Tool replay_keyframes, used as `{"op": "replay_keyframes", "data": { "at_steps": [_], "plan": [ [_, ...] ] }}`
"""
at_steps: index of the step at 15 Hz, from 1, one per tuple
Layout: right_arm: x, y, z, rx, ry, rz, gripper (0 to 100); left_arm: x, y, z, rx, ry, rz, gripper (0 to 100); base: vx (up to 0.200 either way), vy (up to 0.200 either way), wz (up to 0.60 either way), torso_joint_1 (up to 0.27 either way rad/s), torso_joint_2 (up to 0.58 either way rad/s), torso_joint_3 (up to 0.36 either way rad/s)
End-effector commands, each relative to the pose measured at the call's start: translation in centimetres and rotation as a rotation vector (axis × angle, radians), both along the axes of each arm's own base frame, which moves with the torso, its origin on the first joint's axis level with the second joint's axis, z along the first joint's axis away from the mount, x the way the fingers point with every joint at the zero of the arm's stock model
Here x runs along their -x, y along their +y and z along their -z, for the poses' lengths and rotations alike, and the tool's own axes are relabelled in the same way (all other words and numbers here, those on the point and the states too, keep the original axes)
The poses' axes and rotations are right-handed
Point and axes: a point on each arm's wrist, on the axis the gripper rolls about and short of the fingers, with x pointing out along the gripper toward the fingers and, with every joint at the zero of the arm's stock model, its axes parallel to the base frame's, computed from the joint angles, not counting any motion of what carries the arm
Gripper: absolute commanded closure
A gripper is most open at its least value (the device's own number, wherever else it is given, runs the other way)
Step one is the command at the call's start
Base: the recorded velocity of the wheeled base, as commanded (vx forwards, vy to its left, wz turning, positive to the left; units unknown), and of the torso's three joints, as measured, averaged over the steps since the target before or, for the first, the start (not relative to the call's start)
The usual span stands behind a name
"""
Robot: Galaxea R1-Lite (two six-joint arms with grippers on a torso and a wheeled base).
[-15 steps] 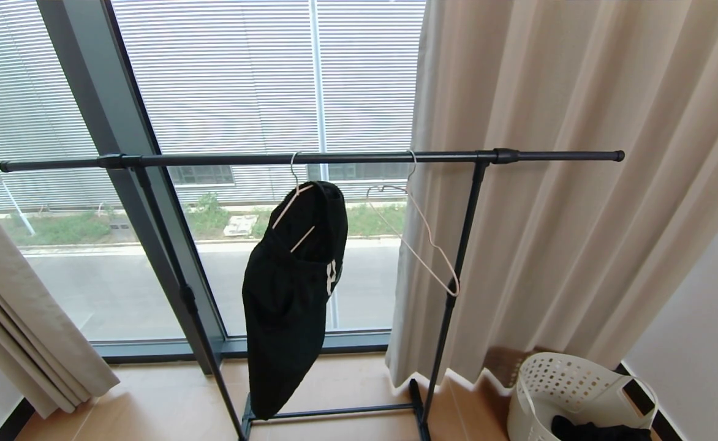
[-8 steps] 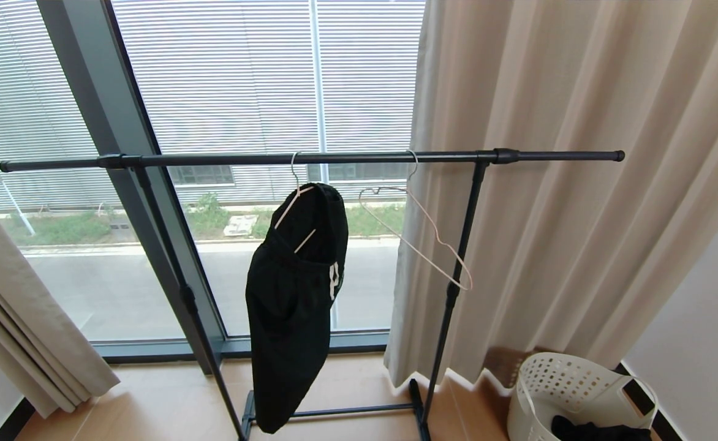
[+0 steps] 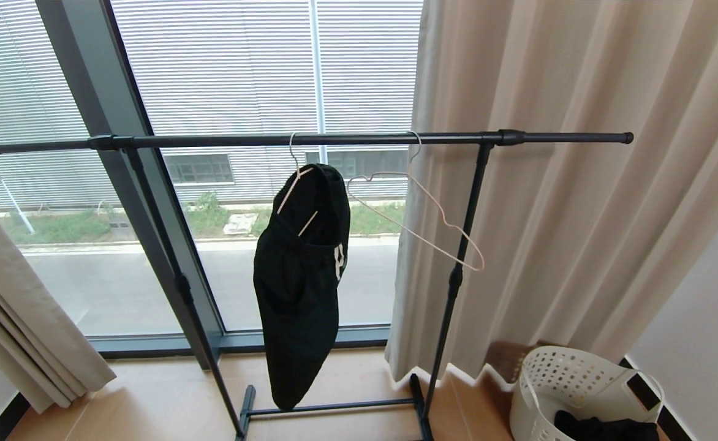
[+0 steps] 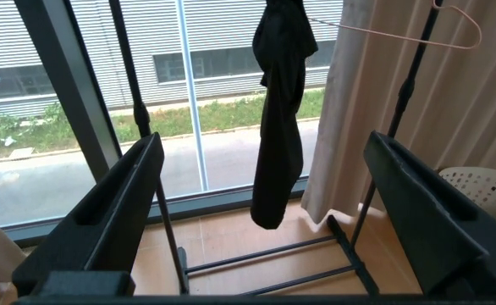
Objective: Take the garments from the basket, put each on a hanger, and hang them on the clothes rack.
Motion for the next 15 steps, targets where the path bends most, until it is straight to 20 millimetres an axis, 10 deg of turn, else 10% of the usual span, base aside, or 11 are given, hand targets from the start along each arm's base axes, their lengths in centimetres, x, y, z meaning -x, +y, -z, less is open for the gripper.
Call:
{"op": "replay_keyframes", "data": {
  "at_steps": [1,15],
  "plan": [
    [-0.01,0.0,-0.01,-0.001,0.002,0.0,0,0.0,0.0,-0.01,0.001,-0.001,0.0,0,0.0,0.0,0.0,-0.159,0.36,0.212],
    [0.0,0.0,-0.01,-0.002,0.0,0.002,0,0.0,0.01,-0.04,0.002,-0.004,-0.002,0,0.0,0.0,0.0,-0.194,0.48,0.286]
  ]
}}
